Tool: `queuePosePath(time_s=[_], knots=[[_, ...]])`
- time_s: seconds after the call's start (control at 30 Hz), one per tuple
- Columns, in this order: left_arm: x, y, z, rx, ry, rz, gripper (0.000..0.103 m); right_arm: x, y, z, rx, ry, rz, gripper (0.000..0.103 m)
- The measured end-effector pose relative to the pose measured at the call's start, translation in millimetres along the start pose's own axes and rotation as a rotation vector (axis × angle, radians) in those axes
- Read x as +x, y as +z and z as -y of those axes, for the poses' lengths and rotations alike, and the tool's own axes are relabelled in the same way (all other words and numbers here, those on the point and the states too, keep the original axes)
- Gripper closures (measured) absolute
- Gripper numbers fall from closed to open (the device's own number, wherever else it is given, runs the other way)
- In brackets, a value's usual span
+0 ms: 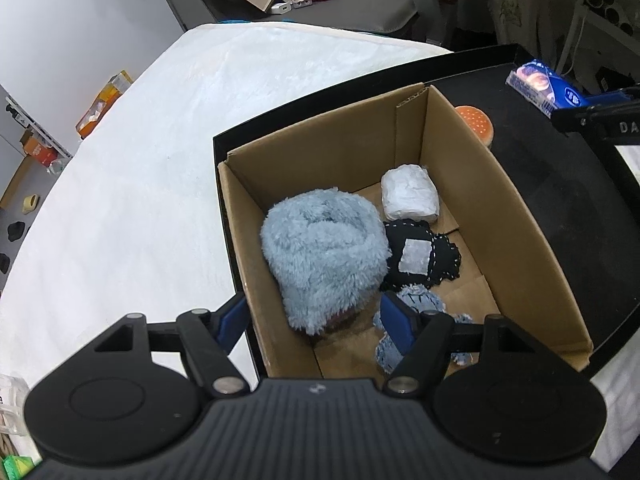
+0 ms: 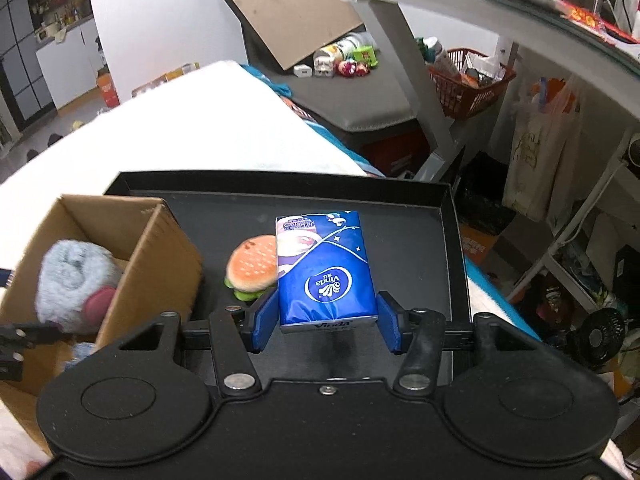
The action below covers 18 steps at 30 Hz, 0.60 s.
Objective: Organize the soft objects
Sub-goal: 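Grasp the blue tissue pack with the right gripper and lift it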
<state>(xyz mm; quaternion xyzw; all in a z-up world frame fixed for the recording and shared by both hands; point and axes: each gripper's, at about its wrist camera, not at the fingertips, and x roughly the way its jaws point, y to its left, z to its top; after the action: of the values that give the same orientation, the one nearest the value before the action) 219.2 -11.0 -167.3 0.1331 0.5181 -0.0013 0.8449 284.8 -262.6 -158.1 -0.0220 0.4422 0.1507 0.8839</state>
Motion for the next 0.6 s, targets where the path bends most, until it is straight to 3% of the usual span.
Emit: queuePosePath(time_s=[0.6], knots=[[-25,-14,-18,-0.032,-0.075,0.053,0.033,-48,24,-66,-0.093,0.044,0.081,0.052]])
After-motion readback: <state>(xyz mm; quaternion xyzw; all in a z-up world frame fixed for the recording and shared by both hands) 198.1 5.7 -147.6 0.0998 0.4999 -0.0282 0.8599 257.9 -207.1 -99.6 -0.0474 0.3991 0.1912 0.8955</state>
